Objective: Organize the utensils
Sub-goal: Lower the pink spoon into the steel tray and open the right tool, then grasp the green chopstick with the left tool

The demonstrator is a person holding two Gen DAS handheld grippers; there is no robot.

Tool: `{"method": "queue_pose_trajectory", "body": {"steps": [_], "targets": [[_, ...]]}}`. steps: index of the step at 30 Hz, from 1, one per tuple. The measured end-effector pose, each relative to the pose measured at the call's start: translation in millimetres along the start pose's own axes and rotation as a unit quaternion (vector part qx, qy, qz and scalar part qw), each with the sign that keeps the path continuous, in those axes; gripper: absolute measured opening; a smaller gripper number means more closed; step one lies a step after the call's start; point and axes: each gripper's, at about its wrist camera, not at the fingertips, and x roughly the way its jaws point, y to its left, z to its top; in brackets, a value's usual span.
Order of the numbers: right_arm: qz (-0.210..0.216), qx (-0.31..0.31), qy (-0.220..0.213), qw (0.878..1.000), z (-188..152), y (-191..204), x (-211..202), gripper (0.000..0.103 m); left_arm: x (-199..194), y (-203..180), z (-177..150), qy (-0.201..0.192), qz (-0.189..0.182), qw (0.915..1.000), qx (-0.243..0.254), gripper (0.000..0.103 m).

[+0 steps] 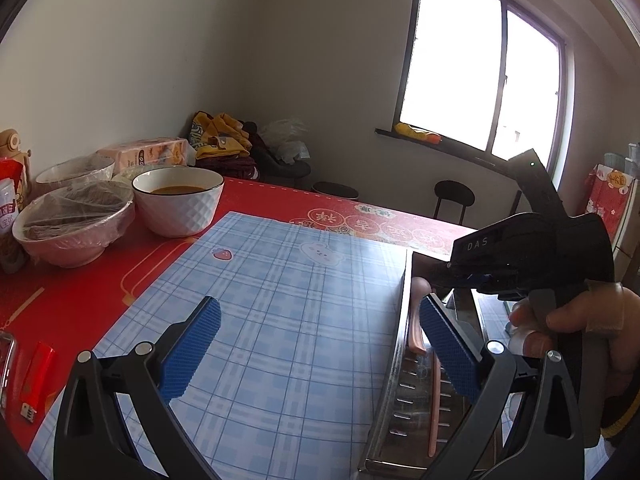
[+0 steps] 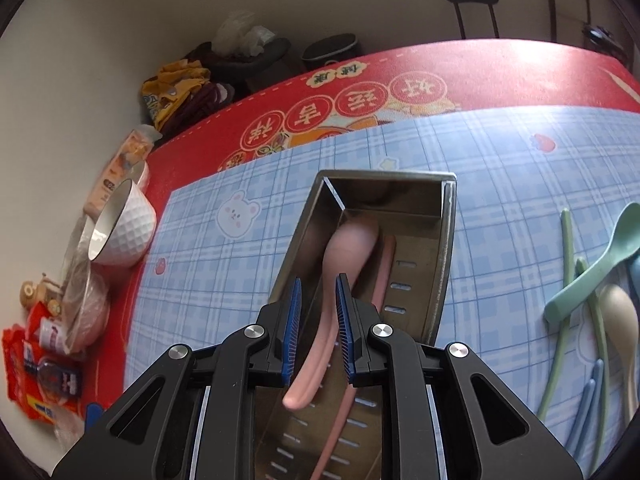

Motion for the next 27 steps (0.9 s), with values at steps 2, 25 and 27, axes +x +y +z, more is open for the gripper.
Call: {"method": "queue_pose_trajectory", "body": {"steps": [2, 25, 27], "targets": [[0.010, -0.019, -0.023, 0.999, -2, -2, -16, 0.038, -1, -1, 0, -0.002, -0.002, 1.0000, 0.002, 0.097], [-0.071, -0.031, -0.188, 0.979, -114, -206, -185, 0.052, -29, -59, 6, 0.000, -0.038, 0.9968, 0.070, 0.097], [-0.082, -0.029, -0.191, 0.978, -116, -212, -185, 0.052, -33, -76, 3, 0.008, -0.060, 0.9947, 0.083, 0.097]]}}
